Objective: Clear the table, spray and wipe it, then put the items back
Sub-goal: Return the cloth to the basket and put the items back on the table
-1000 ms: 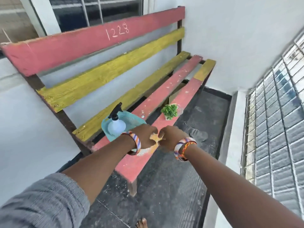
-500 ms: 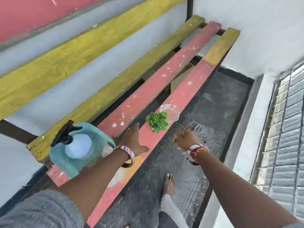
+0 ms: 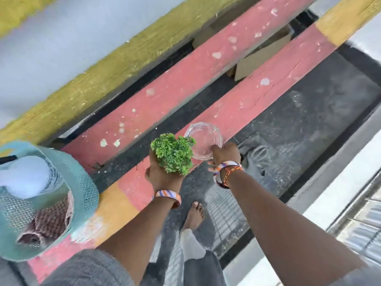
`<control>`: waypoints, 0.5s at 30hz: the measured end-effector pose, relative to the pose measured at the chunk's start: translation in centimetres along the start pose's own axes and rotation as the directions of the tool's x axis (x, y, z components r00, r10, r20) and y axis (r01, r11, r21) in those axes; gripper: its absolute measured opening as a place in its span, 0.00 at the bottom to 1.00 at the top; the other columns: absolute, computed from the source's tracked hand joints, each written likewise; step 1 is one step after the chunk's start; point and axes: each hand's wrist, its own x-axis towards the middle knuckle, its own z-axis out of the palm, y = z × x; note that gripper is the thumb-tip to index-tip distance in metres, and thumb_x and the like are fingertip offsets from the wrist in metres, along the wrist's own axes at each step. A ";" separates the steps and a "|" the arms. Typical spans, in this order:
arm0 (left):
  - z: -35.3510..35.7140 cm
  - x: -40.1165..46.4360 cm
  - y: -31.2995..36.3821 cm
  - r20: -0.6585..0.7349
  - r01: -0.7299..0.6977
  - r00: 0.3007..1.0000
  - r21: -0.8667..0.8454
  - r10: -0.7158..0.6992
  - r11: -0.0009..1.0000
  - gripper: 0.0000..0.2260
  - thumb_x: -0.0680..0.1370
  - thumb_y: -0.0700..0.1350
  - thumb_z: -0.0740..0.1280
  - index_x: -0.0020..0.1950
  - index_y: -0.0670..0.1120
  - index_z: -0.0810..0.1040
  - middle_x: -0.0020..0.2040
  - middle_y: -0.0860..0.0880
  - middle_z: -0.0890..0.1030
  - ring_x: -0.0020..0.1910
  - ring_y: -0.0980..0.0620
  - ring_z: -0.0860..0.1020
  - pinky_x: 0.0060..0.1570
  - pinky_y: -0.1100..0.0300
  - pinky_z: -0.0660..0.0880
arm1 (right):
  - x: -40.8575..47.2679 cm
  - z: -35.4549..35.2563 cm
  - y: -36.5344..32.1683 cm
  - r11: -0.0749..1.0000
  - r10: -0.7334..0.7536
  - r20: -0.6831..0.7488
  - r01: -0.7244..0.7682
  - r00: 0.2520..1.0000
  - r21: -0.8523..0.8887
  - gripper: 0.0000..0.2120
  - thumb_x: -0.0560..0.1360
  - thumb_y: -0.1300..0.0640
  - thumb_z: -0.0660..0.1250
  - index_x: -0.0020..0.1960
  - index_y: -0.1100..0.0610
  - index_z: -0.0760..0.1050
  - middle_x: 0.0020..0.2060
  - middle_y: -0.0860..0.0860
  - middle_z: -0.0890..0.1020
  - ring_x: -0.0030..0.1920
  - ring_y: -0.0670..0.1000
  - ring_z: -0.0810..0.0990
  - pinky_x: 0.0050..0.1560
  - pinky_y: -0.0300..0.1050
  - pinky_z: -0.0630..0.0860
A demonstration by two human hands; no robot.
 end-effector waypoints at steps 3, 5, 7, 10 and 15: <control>0.0 0.3 0.4 -0.031 -0.060 0.998 -0.069 0.058 0.996 0.38 0.63 0.40 0.77 0.70 0.43 0.66 0.57 0.39 0.82 0.57 0.39 0.79 0.60 0.52 0.73 | 0.4 -0.6 -0.5 0.996 -0.025 0.053 0.029 0.998 -0.083 0.25 0.61 0.53 0.60 0.56 0.60 0.73 0.51 0.63 0.82 0.51 0.66 0.81 0.52 0.63 0.78; -0.7 0.4 0.8 -0.020 -0.058 0.998 -0.088 0.056 0.994 0.33 0.65 0.39 0.76 0.67 0.40 0.68 0.56 0.39 0.82 0.55 0.38 0.79 0.50 0.57 0.72 | -0.8 -1.3 -1.9 0.993 0.006 0.078 0.003 0.997 -0.115 0.25 0.65 0.56 0.64 0.60 0.62 0.73 0.56 0.62 0.80 0.57 0.65 0.79 0.58 0.59 0.76; -1.7 0.5 1.0 0.002 -0.079 0.997 -0.140 0.080 0.987 0.30 0.65 0.39 0.76 0.64 0.38 0.69 0.55 0.38 0.82 0.54 0.39 0.80 0.46 0.60 0.70 | -1.3 -1.8 -2.5 0.989 0.061 0.115 -0.045 0.991 -0.142 0.20 0.73 0.61 0.64 0.64 0.65 0.72 0.60 0.61 0.77 0.61 0.61 0.76 0.63 0.54 0.73; -4.1 0.4 1.4 0.039 -0.102 0.993 -0.243 0.115 0.965 0.33 0.62 0.43 0.76 0.63 0.40 0.70 0.54 0.45 0.81 0.53 0.46 0.79 0.50 0.61 0.70 | -2.8 -2.3 -3.0 0.997 0.078 0.155 -0.079 0.985 -0.002 0.07 0.74 0.68 0.62 0.51 0.64 0.74 0.56 0.63 0.79 0.47 0.64 0.81 0.43 0.56 0.82; -9.7 -0.5 1.3 -0.028 -0.160 0.987 -0.366 0.161 0.917 0.23 0.61 0.42 0.76 0.54 0.48 0.75 0.40 0.57 0.78 0.38 0.63 0.76 0.40 0.69 0.71 | -7.7 -1.6 -4.9 0.982 0.051 0.222 -0.089 0.974 0.166 0.07 0.73 0.74 0.58 0.49 0.68 0.71 0.40 0.61 0.77 0.34 0.59 0.78 0.36 0.53 0.82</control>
